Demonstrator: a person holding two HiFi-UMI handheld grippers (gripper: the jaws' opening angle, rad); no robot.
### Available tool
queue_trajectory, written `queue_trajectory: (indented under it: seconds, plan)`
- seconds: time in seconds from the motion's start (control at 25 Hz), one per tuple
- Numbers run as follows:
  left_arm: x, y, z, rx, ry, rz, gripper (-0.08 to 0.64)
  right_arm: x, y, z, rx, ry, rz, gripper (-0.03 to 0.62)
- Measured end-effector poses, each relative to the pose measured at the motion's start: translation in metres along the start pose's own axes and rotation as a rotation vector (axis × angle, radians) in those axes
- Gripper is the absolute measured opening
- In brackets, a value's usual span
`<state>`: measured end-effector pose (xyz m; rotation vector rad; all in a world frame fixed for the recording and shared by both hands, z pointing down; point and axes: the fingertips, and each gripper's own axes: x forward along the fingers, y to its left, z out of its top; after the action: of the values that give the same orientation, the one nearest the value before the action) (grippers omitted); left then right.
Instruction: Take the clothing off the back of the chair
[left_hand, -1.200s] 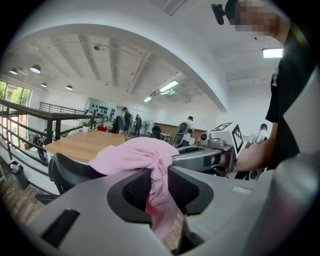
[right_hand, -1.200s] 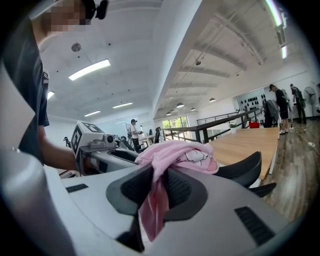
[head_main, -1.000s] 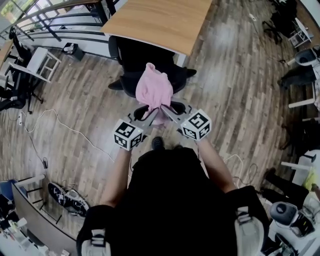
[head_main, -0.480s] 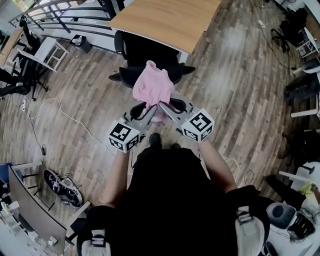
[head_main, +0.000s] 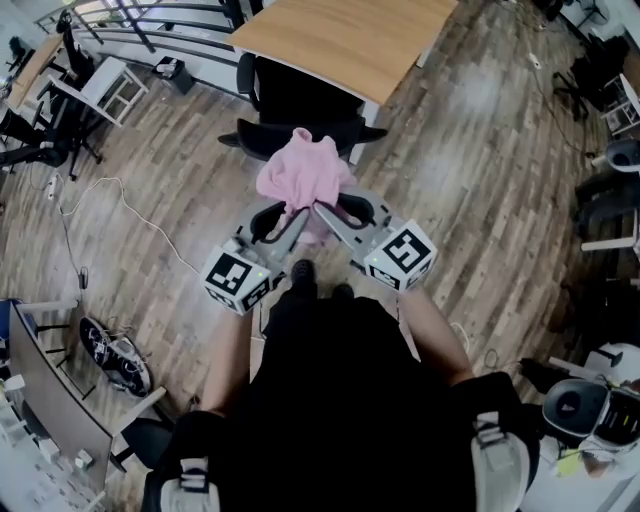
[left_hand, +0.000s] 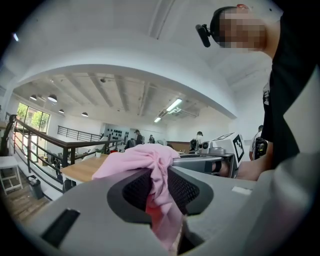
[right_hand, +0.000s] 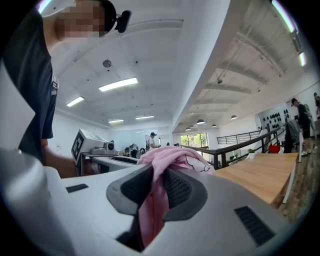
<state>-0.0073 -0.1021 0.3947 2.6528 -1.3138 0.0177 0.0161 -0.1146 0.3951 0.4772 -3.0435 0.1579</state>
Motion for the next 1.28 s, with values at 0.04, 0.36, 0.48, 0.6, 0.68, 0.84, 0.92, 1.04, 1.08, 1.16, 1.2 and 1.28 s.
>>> queue_trajectory:
  seconds: [0.04, 0.36, 0.48, 0.6, 0.68, 0.84, 0.92, 1.04, 1.08, 1.16, 1.2, 1.28]
  plan:
    - [-0.002, -0.003, 0.002, -0.002, -0.008, 0.006, 0.098, -0.002, 0.003, 0.002, 0.011, 0.005, 0.001, 0.063]
    - [-0.013, -0.032, 0.001, 0.024, -0.029, 0.057, 0.098, -0.026, 0.023, 0.002, 0.033, -0.026, 0.058, 0.063]
    - [-0.019, -0.04, -0.004, 0.017, -0.021, 0.075, 0.098, -0.032, 0.03, -0.001, 0.017, -0.031, 0.08, 0.063]
    - [-0.025, -0.048, -0.015, 0.004, 0.001, 0.092, 0.098, -0.039, 0.037, -0.006, 0.022, -0.025, 0.093, 0.063]
    - [-0.026, -0.054, -0.018, -0.004, -0.003, 0.098, 0.098, -0.043, 0.041, -0.008, 0.014, -0.023, 0.103, 0.063]
    - [-0.026, -0.061, -0.018, -0.013, -0.031, 0.113, 0.098, -0.049, 0.043, -0.013, 0.033, -0.007, 0.112, 0.063]
    - [-0.025, -0.065, -0.021, -0.013, -0.034, 0.122, 0.098, -0.052, 0.044, -0.017, 0.02, -0.019, 0.132, 0.063]
    - [-0.026, -0.066, -0.03, -0.022, -0.005, 0.137, 0.098, -0.054, 0.044, -0.022, 0.016, -0.027, 0.151, 0.063]
    - [-0.027, -0.066, -0.033, -0.027, 0.005, 0.142, 0.098, -0.054, 0.045, -0.023, 0.027, -0.022, 0.152, 0.063]
    - [-0.027, -0.066, -0.035, -0.031, 0.006, 0.148, 0.098, -0.054, 0.046, -0.026, 0.045, -0.013, 0.155, 0.063]
    - [-0.028, -0.067, -0.035, -0.03, 0.002, 0.149, 0.098, -0.054, 0.046, -0.028, 0.049, -0.01, 0.159, 0.063]
    - [-0.031, -0.067, -0.04, -0.031, 0.008, 0.152, 0.098, -0.053, 0.05, -0.032, 0.06, 0.0, 0.16, 0.063]
